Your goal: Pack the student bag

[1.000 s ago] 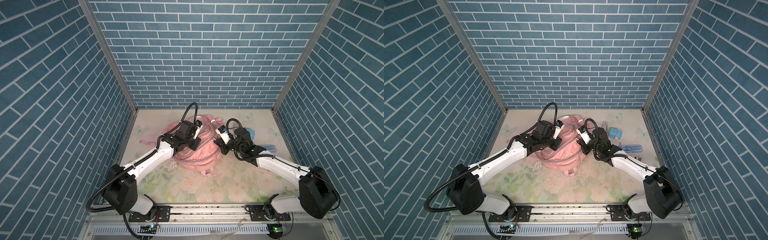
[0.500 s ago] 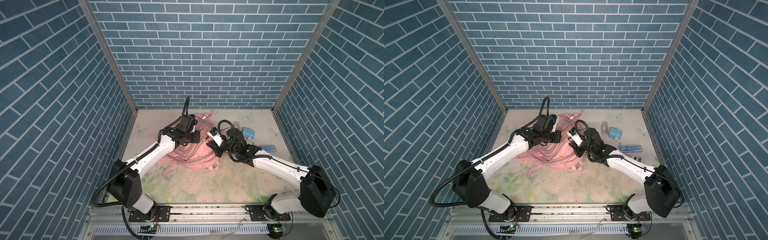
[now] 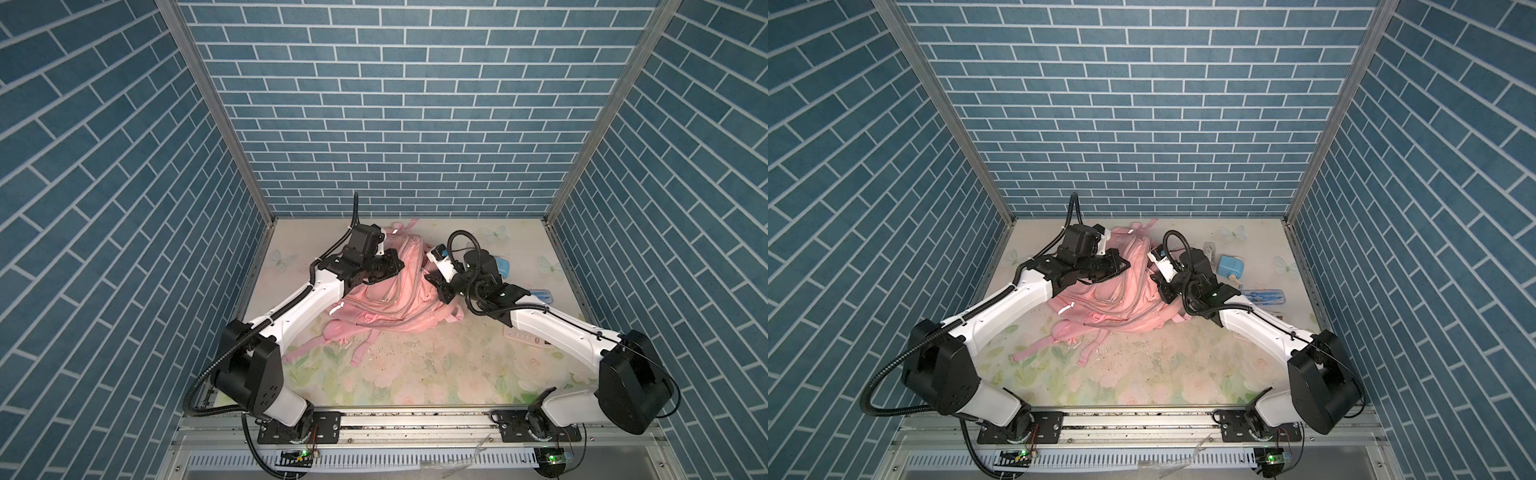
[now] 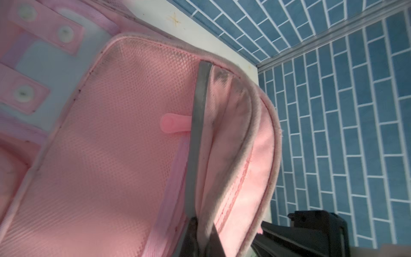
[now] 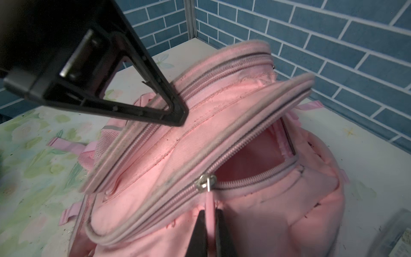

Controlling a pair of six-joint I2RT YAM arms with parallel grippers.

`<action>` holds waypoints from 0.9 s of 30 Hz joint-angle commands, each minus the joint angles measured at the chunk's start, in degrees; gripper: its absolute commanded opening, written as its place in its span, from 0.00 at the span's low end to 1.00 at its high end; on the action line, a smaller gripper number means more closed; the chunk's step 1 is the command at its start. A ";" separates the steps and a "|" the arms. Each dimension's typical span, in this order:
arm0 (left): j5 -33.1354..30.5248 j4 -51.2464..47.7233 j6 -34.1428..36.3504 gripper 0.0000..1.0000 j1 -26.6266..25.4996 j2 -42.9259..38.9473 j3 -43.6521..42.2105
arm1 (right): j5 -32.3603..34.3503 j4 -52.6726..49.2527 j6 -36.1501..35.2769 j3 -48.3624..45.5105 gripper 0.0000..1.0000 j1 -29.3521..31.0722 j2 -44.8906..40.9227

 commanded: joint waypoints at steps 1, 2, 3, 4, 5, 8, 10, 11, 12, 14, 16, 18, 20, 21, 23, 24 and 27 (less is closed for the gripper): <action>5.00 16.63 -9.43 0.00 1.81 -1.02 0.69 | -2.22 3.07 -4.78 -1.11 0.00 2.10 -0.89; 4.88 18.43 -10.86 0.00 2.17 -0.66 0.66 | -2.08 3.75 -5.87 -2.12 0.00 3.12 -1.52; 4.66 20.46 -12.17 0.00 2.51 -0.46 0.37 | -2.05 4.50 -6.24 -3.04 0.00 3.88 -2.21; 4.36 21.83 -13.30 0.00 2.96 -0.35 0.30 | -2.32 5.37 -6.25 -3.93 0.00 4.43 -2.81; 4.01 23.64 -14.87 0.00 3.20 -0.34 -0.11 | -2.34 6.48 -6.21 -5.02 0.00 4.96 -3.47; 3.26 28.24 -18.66 0.00 4.30 -0.40 -0.95 | -1.06 9.04 -5.25 -7.39 0.00 6.29 -4.88; 2.16 29.91 -20.26 0.00 4.79 -0.42 -1.09 | 0.27 9.25 -4.70 -7.95 0.00 7.01 -5.04; 1.43 30.59 -20.86 0.00 5.01 -0.43 -1.07 | 0.93 9.08 -4.53 -8.00 0.00 7.43 -5.01; 0.84 31.15 -21.45 0.00 5.16 -0.35 -1.01 | 1.69 8.99 -4.33 -8.00 0.00 7.88 -5.03; -0.17 32.67 -22.92 0.00 5.49 -0.20 -1.42 | 2.30 9.07 -4.17 -7.91 0.00 8.83 -4.96; -0.60 34.31 -24.55 0.00 5.65 0.34 -1.64 | 3.03 9.46 -3.69 -7.94 0.00 9.75 -4.45; -0.89 36.11 -26.37 0.00 5.61 0.92 -1.85 | 5.10 10.13 -2.40 -7.83 0.00 10.68 -3.31; -1.59 38.70 -28.52 0.00 5.62 1.07 -2.89 | 9.41 11.84 -0.42 -8.22 0.00 11.92 -2.27; -2.26 39.54 -29.50 0.00 5.57 1.07 -3.37 | 11.68 13.22 0.59 -8.55 0.00 12.56 -1.80; -3.72 40.00 -30.10 0.00 5.65 0.80 -3.45 | 14.87 16.48 2.27 -9.54 0.00 13.41 -1.07; -4.43 40.35 -30.36 0.00 5.61 0.72 -3.45 | 16.86 18.61 3.22 -10.09 0.00 13.77 -0.63; -7.11 41.71 -31.01 0.00 5.48 0.28 -3.67 | 21.12 24.30 4.59 -10.96 0.00 15.11 1.33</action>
